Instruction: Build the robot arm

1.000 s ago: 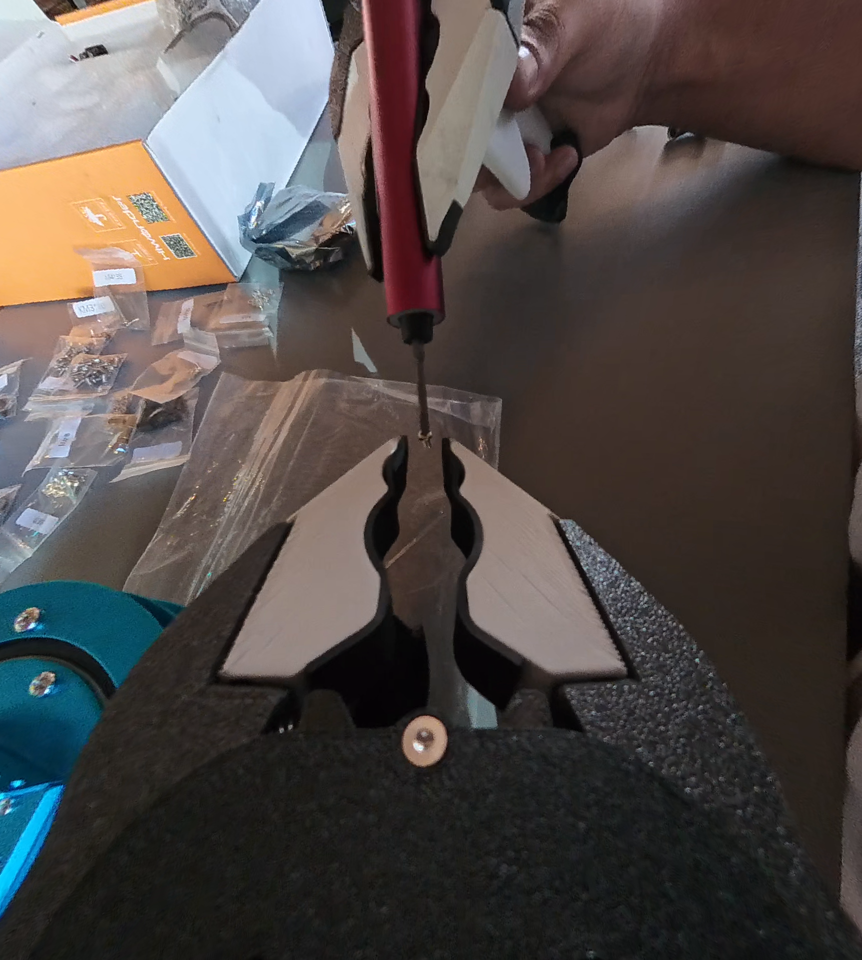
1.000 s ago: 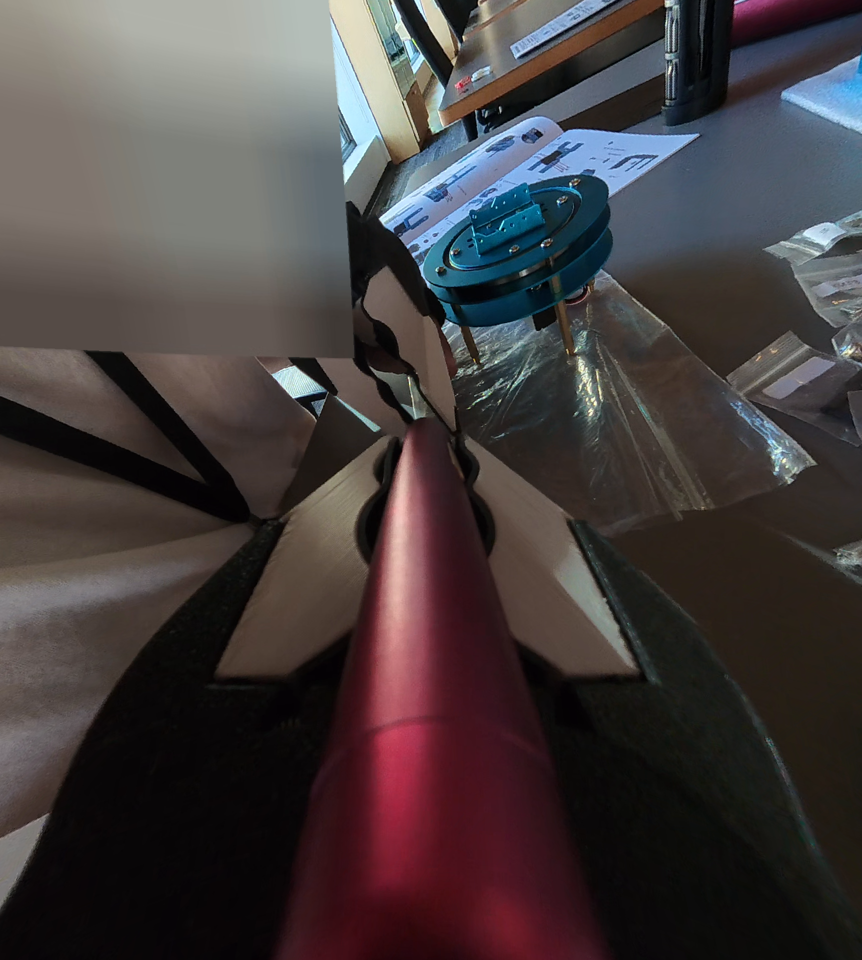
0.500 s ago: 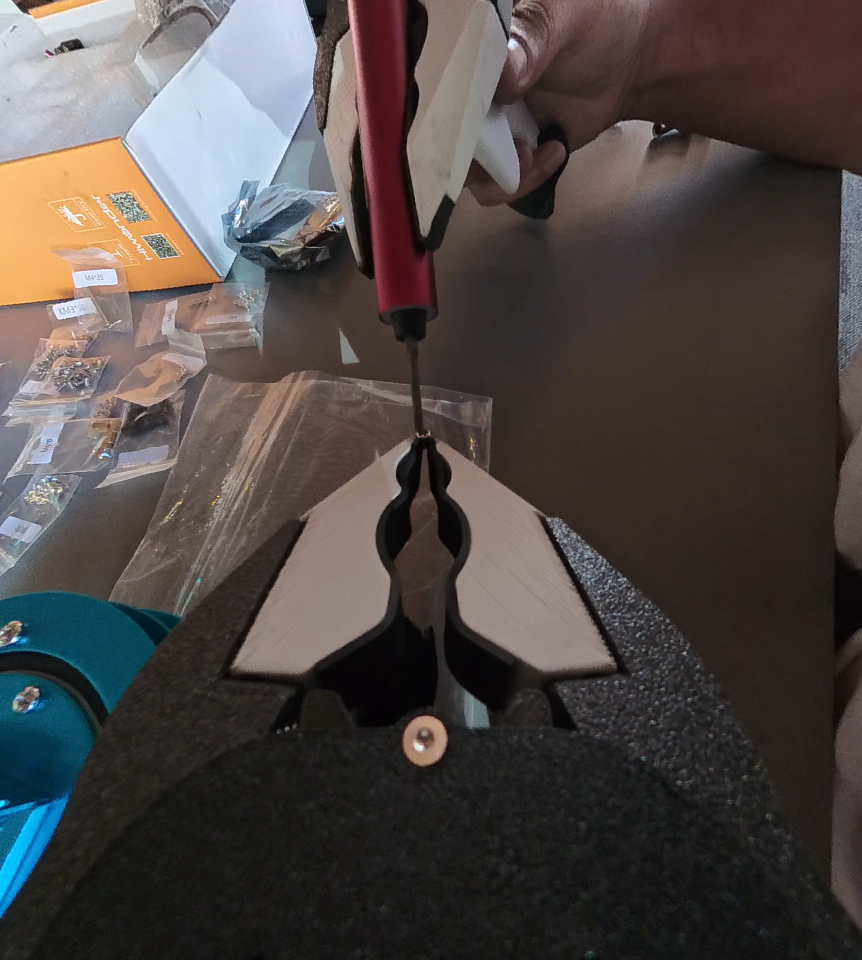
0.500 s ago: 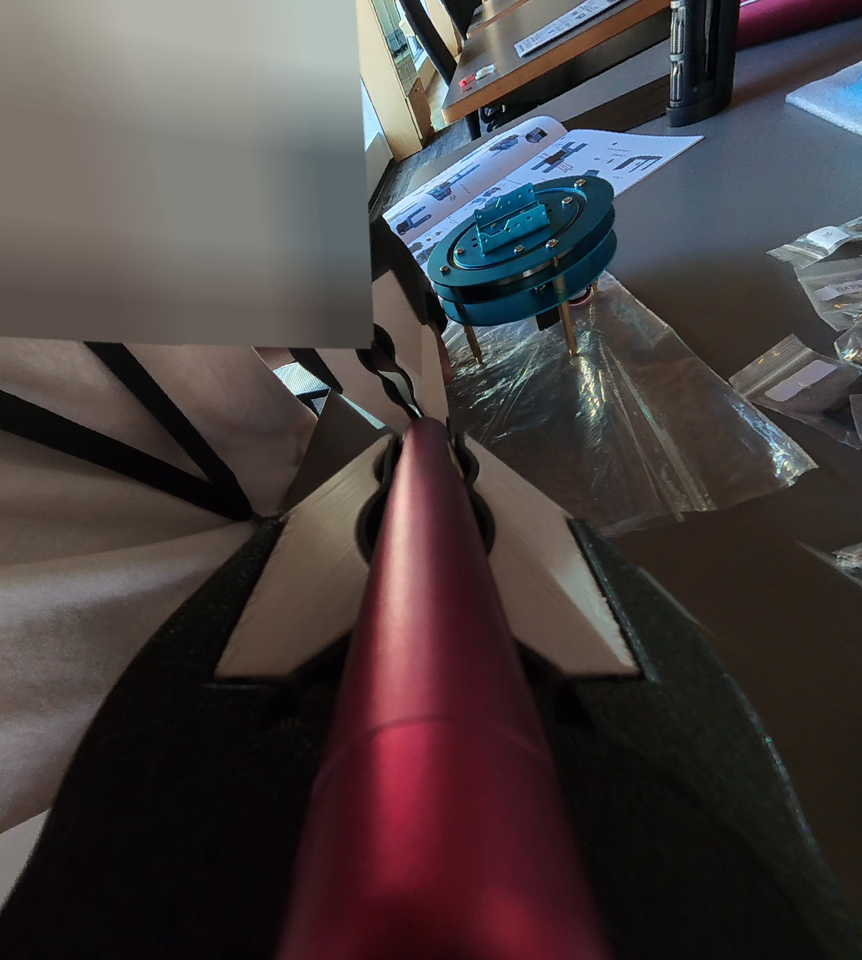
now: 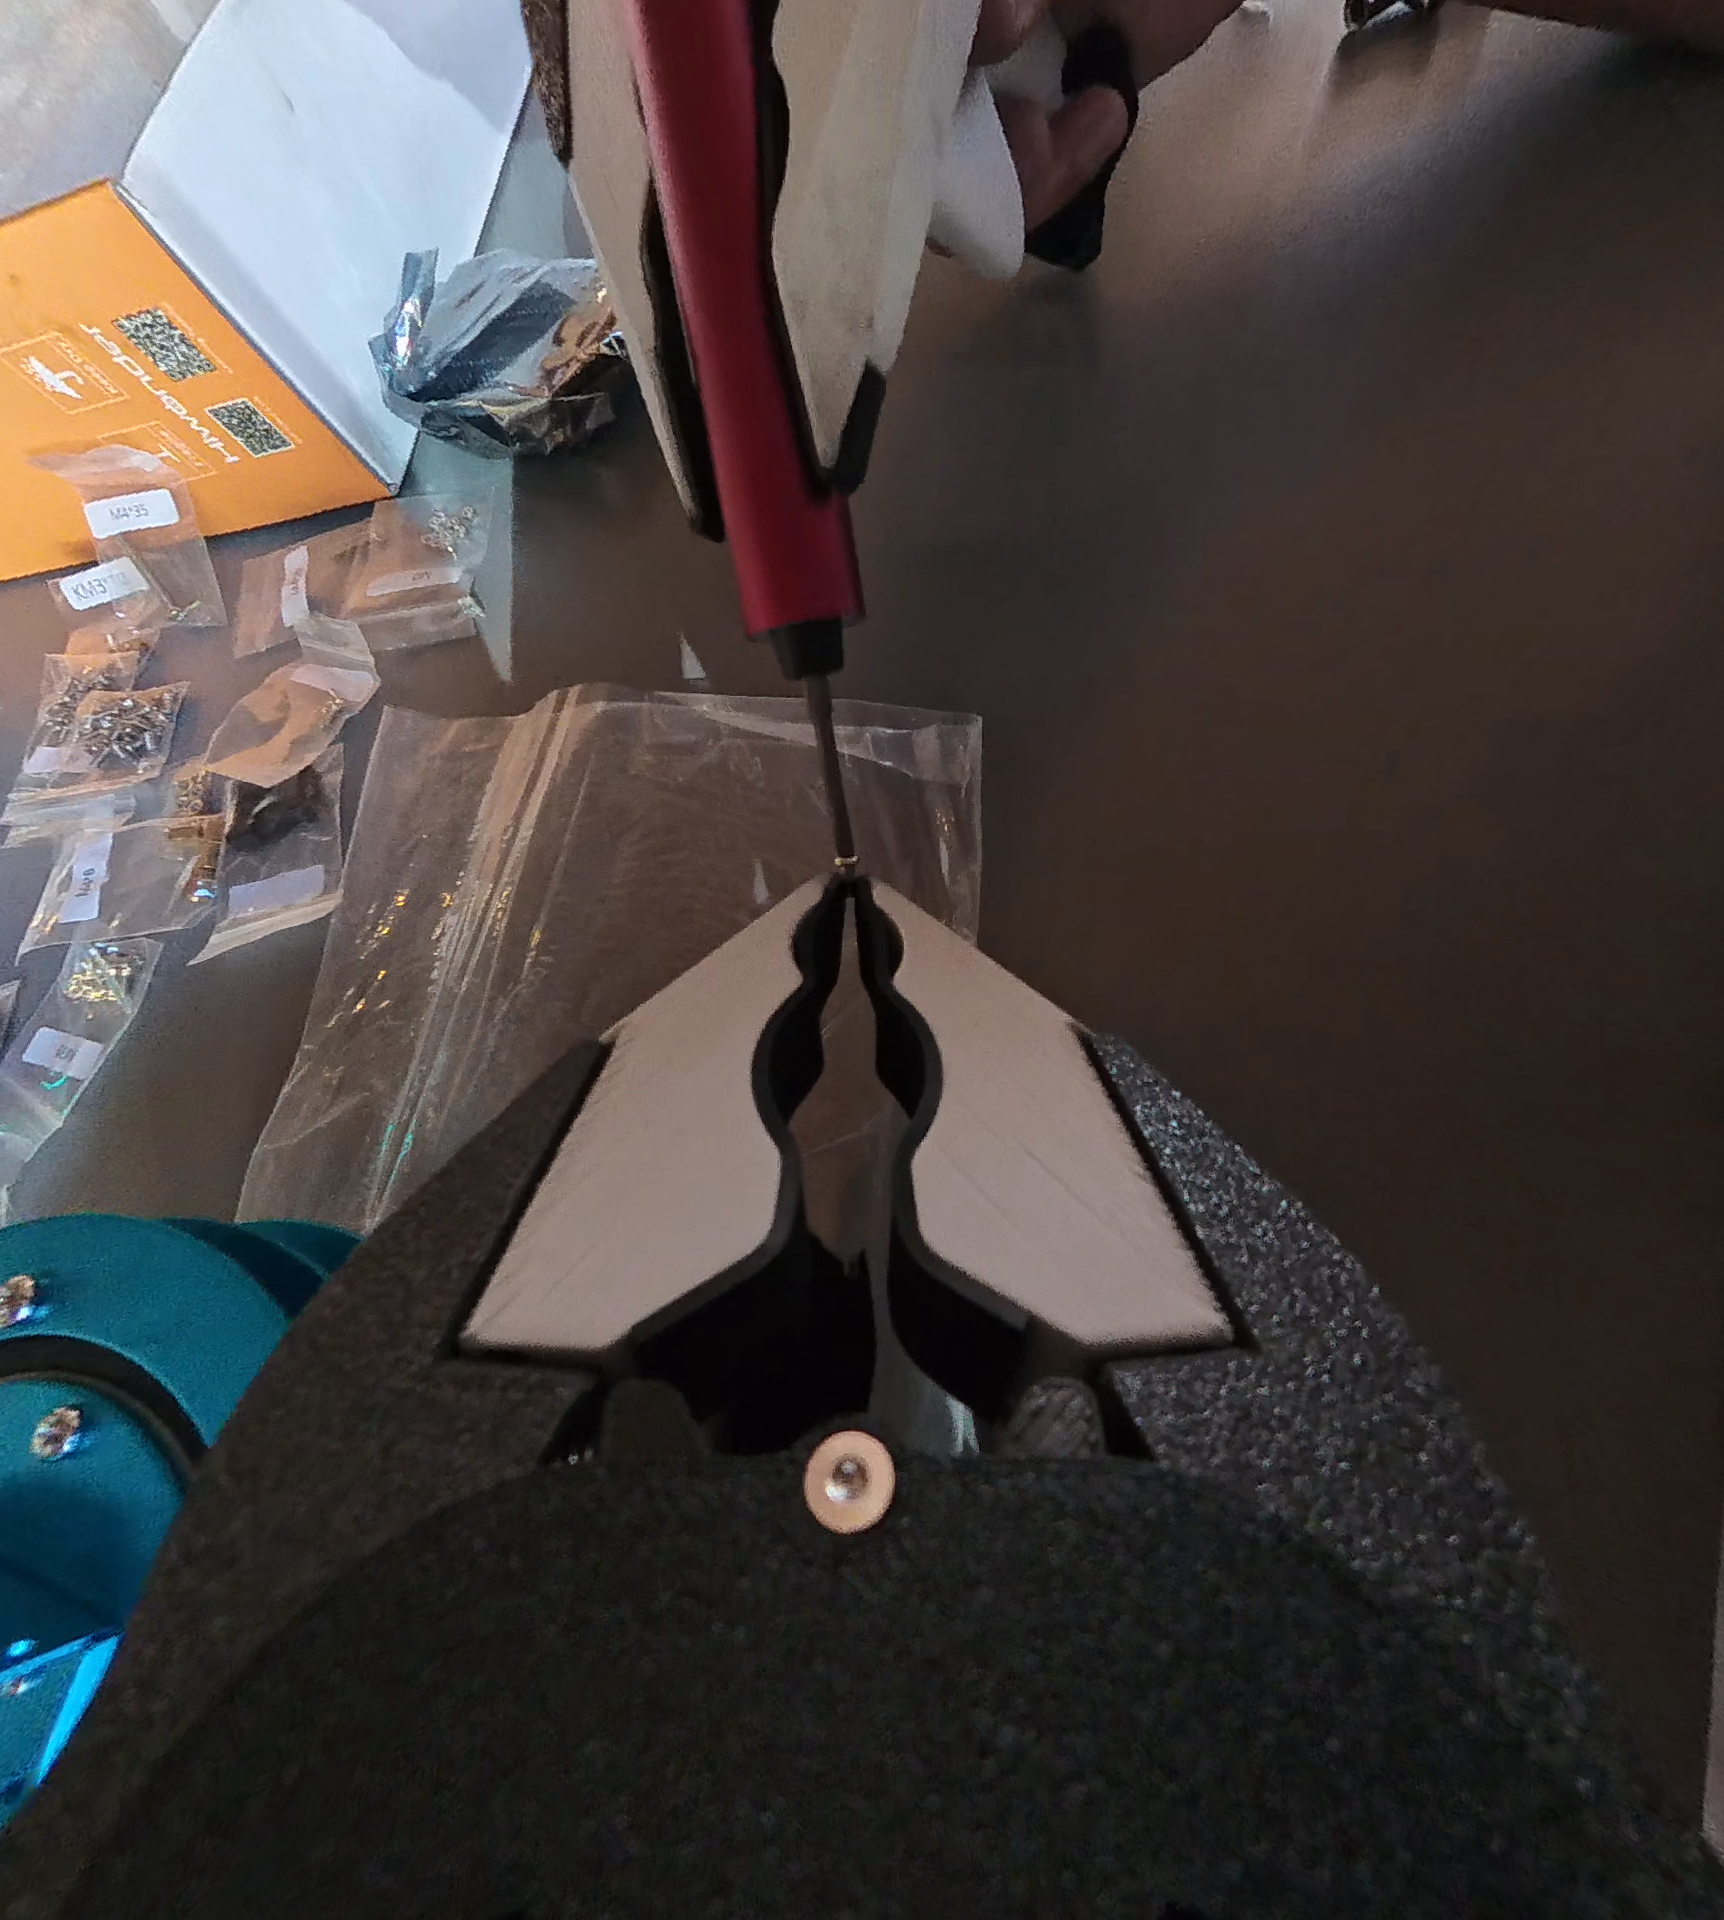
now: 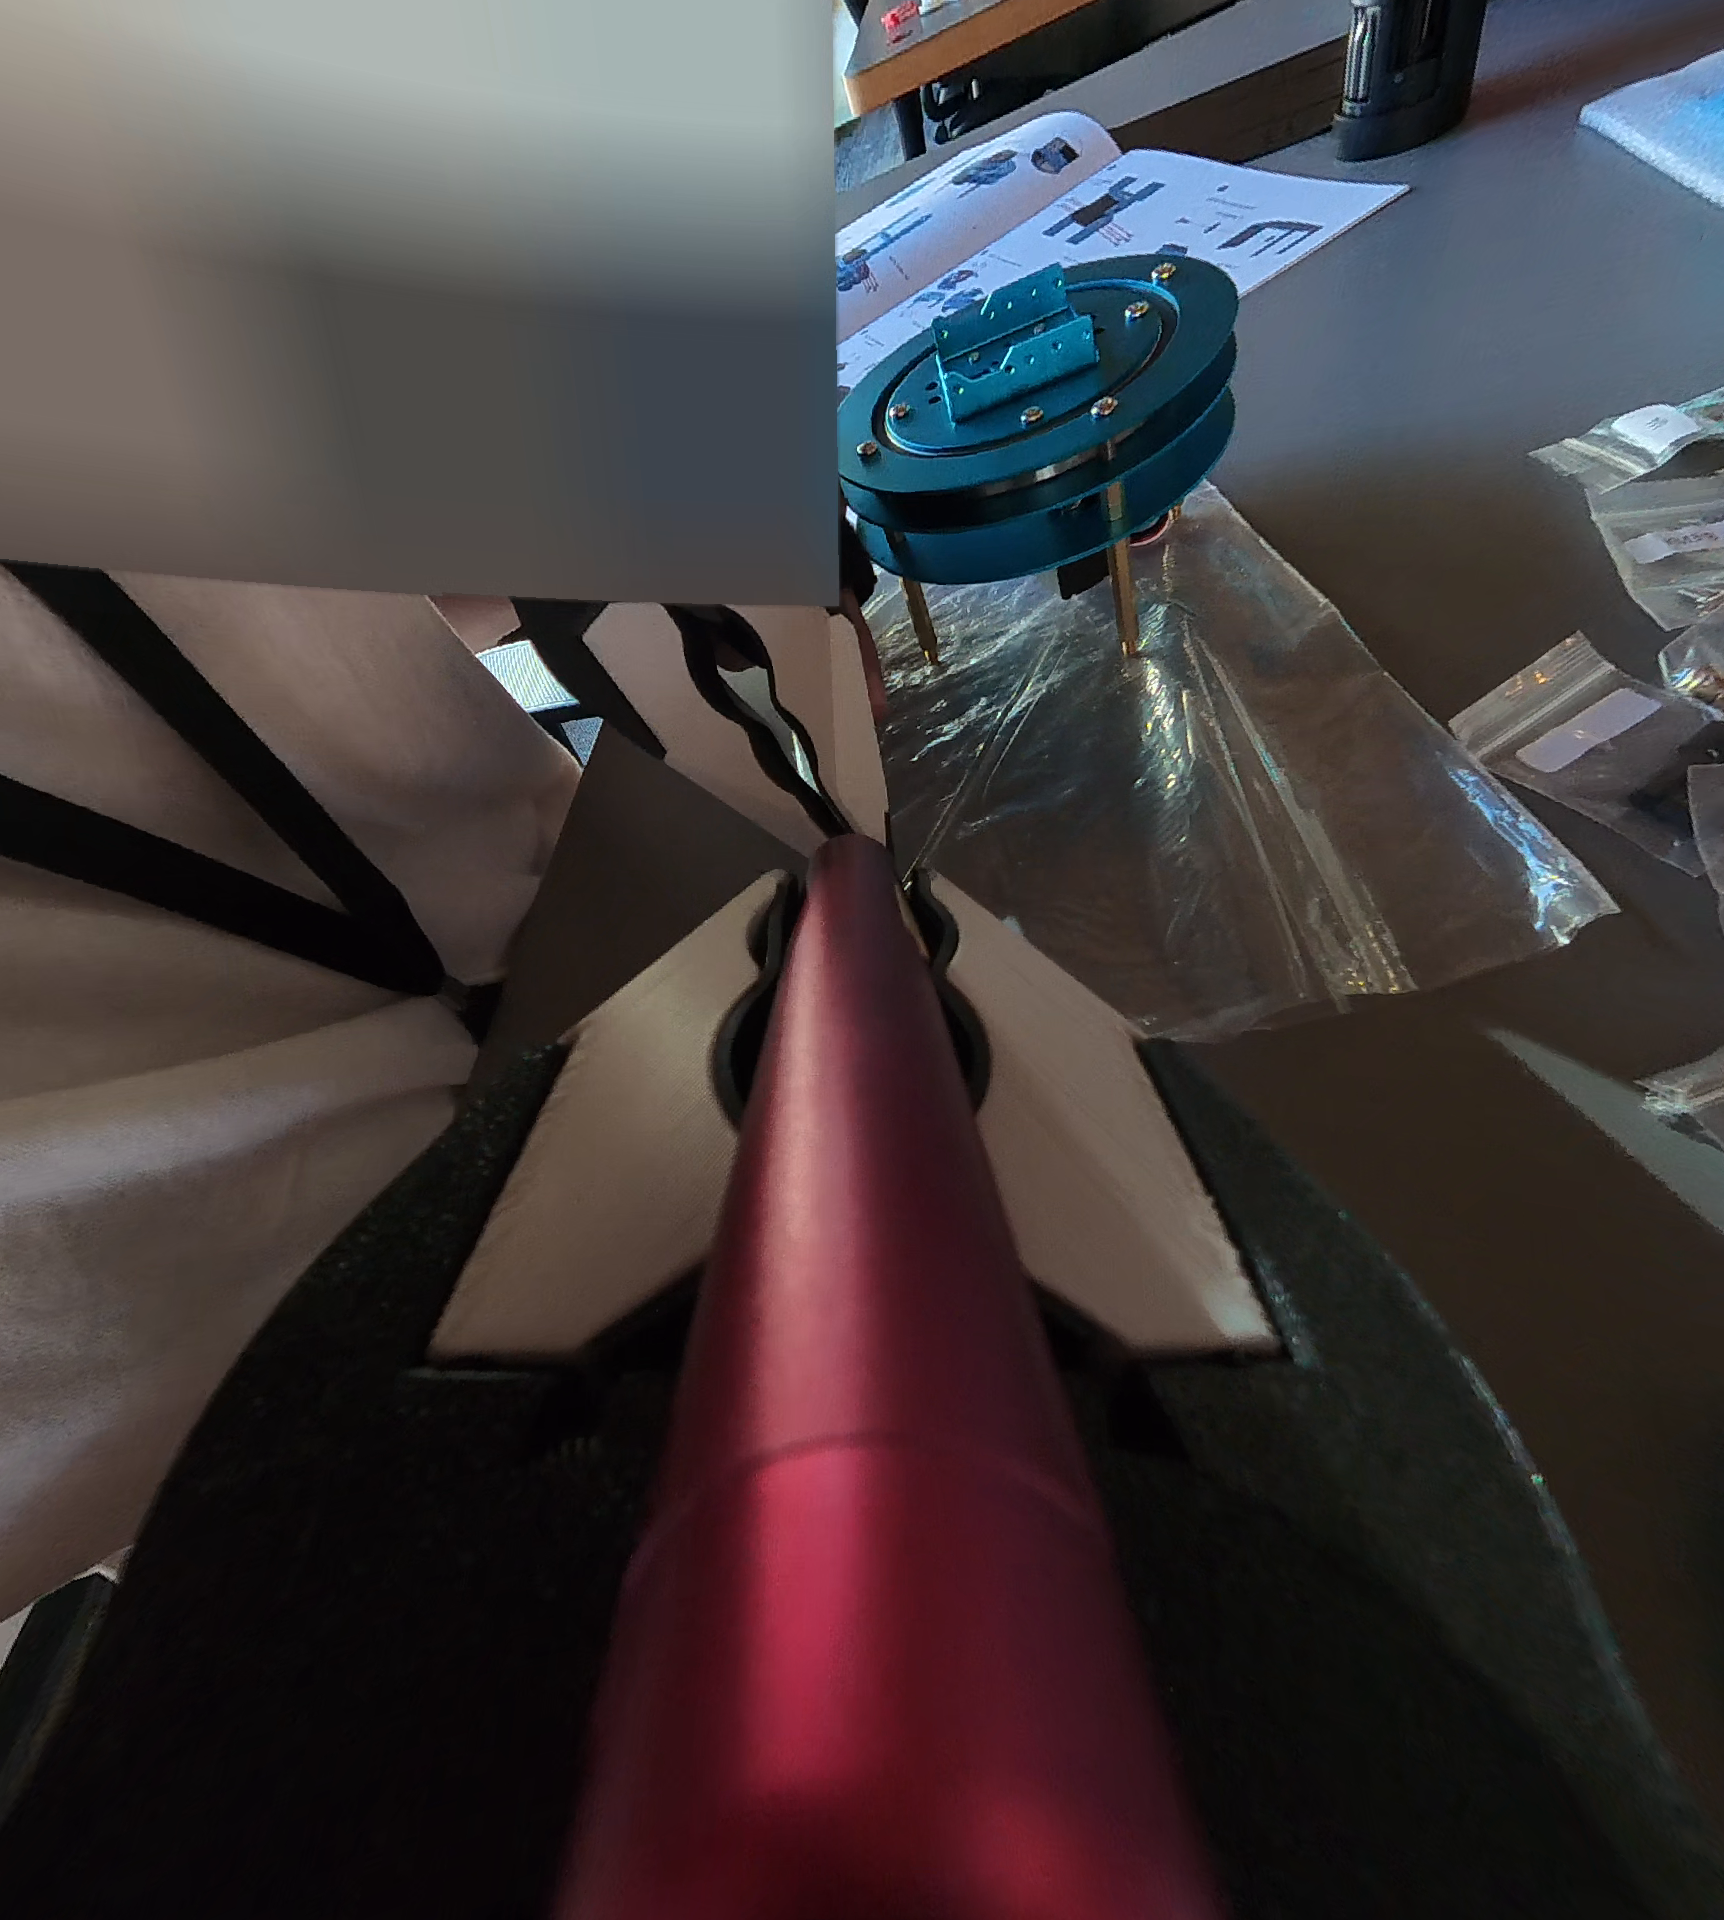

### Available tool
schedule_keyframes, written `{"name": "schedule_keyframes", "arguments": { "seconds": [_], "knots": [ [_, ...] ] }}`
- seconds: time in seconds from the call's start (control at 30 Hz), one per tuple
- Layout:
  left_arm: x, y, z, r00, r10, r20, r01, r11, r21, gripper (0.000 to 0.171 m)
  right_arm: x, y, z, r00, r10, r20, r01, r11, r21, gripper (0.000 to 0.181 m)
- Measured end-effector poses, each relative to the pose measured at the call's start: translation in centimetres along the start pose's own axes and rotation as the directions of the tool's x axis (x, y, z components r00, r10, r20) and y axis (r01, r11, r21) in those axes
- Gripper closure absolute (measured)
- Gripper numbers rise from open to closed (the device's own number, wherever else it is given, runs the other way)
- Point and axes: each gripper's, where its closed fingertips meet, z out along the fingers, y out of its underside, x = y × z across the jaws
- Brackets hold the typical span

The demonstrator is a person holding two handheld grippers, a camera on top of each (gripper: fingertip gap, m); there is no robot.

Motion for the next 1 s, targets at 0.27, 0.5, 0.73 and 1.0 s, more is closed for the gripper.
{"name": "schedule_keyframes", "arguments": {
  "seconds": [0.27, 0.5, 0.73, 1.0],
  "knots": [
    [-0.2, -0.6, -0.6, 0.998, -0.051, -0.024, 0.051, 0.998, 0.023, 0.171, -0.3, -0.8, -0.1, 0.999, -0.036, -0.003, 0.036, 0.999, 0.037, 0.161],
    [-0.1, -1.1, -1.2, 0.997, -0.077, -0.008, 0.077, 0.995, 0.058, 0.169, -0.5, -1.2, -0.3, 1.000, -0.021, 0.021, 0.020, 0.997, 0.069, 0.161],
    [-0.3, -0.6, -1.4, 0.996, -0.086, 0.010, 0.086, 0.995, 0.047, 0.161, -0.4, -1.2, -0.3, 1.000, -0.022, 0.016, 0.021, 0.997, 0.069, 0.161],
    [-0.8, -0.3, -2.8, 0.991, -0.127, 0.037, 0.125, 0.990, 0.062, 0.160, -0.3, -1.6, -0.5, 1.000, -0.020, 0.015, 0.019, 0.995, 0.093, 0.160]
  ]
}}
